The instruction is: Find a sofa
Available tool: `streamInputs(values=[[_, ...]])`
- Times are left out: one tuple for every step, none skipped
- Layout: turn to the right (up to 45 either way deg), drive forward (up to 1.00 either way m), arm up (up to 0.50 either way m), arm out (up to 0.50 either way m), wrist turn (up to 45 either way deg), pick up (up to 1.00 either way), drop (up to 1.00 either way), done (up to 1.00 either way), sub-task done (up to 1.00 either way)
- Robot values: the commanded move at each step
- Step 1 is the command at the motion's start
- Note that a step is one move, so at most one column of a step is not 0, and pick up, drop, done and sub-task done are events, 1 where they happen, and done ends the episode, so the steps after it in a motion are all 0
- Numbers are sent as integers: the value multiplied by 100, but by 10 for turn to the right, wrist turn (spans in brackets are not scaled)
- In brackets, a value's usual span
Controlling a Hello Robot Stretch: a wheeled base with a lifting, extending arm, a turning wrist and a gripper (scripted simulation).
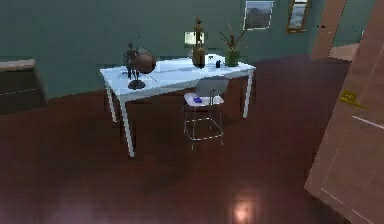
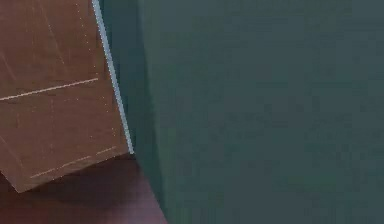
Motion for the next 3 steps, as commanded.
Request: streamInputs(values=[[-450, 0, 0, 0, 0, 0, 0, 0, 0], [120, 0, 0, 0, 0, 0, 0, 0, 0], [0, 15, 0, 0, 0, 0, 0, 0, 0]])
